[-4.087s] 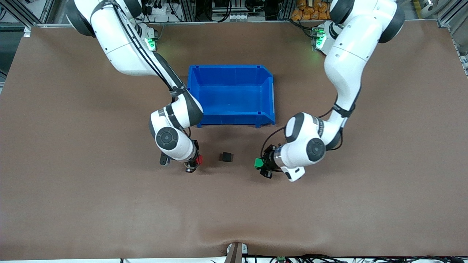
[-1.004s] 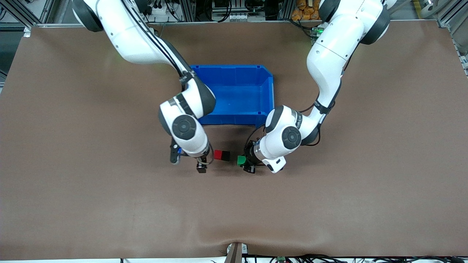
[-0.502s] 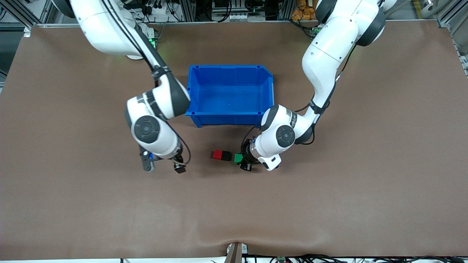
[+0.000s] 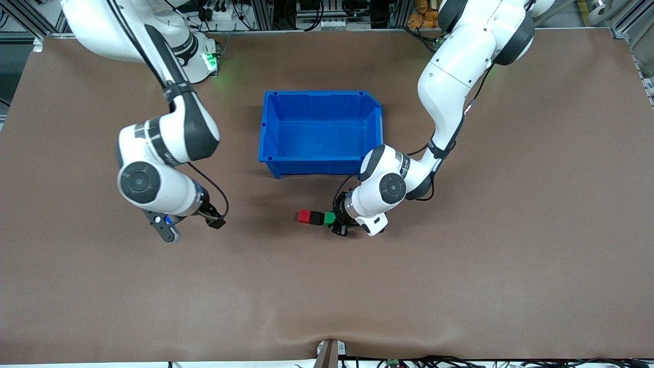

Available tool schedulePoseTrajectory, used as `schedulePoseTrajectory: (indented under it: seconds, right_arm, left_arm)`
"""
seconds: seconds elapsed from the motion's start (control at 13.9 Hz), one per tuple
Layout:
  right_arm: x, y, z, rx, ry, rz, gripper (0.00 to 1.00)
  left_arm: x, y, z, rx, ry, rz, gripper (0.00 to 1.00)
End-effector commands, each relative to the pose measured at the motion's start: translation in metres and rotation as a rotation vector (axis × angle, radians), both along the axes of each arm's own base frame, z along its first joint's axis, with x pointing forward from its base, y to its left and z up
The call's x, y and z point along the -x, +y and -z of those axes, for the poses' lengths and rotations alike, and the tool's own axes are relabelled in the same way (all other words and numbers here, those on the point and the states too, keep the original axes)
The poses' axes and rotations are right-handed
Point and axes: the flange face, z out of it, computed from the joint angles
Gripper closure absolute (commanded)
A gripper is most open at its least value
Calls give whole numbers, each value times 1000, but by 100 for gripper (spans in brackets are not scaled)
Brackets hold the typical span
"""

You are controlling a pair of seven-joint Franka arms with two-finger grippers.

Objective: Attach green and red cubes to black cube
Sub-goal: 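Open and withdraw the right gripper while the left gripper presses the green cube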

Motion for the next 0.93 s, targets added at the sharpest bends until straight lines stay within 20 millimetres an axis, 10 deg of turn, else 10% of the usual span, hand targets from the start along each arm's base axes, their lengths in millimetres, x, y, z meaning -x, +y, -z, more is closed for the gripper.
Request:
schedulePoseTrajectory:
  seconds: [0.0, 0.29, 0.86]
  right_arm:
    - [15, -35, -19, -30, 4, -134, 0]
    - [27, -102, -48, -76, -6, -273, 0]
    - [46, -173, -123, -148, -64, -739, 0]
  left_arm:
    - [2, -6, -2, -2, 0, -33, 100]
    - [1, -5, -1, -1, 8, -56, 100]
    - [0, -8, 6, 15, -34, -84, 100]
